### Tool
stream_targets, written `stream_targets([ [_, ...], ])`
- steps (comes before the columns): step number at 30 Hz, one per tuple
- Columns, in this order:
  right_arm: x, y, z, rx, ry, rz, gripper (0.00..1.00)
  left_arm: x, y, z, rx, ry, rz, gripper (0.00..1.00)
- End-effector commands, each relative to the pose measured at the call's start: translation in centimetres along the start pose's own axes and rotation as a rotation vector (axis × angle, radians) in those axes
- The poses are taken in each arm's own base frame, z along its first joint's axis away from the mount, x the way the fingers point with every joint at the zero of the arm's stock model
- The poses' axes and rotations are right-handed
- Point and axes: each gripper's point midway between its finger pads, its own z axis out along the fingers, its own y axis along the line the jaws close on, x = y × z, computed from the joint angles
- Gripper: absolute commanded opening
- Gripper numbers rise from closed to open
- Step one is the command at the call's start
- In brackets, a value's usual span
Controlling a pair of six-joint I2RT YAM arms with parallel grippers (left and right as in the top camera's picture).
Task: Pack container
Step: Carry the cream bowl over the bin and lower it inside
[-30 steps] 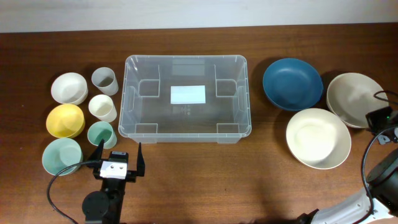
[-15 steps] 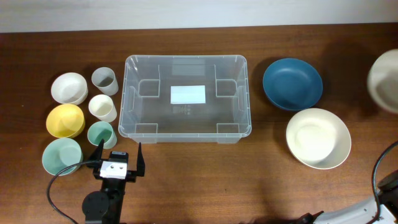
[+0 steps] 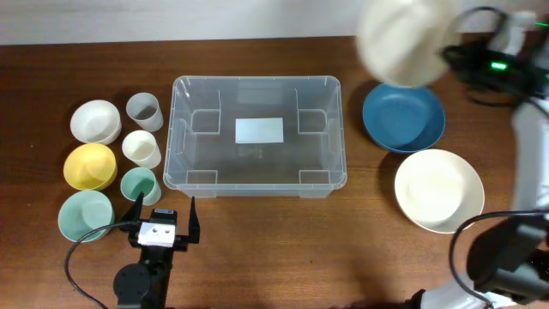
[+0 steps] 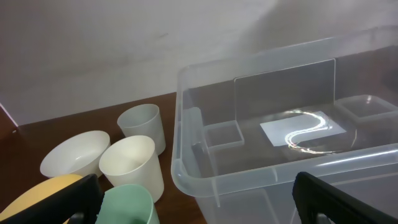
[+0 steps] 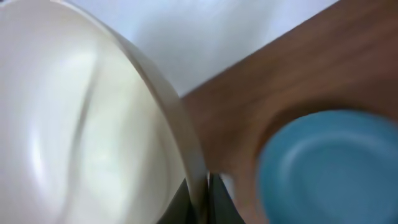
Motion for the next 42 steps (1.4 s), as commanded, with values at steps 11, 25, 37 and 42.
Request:
stream_targets([
  [11,15.7,12.7,11.0,0.200,0.190,-0.376,0.04,0.1,0.0,0.0,0.002,0.001,0.012,1.00],
  [25,25.6,11.8,17.1,0.091,0.508,-0.315,0.04,0.1,0.0,0.0,0.002,0.001,0.012,1.00],
  [37,30.9,10.3,19.4,0.109,0.642,-0.284,0.04,0.1,0.0,0.0,0.002,0.001,0.012,1.00],
  [42,31.6,8.7,20.4,0.152,0.653,-0.284,0.04,0.1,0.0,0.0,0.002,0.001,0.012,1.00],
])
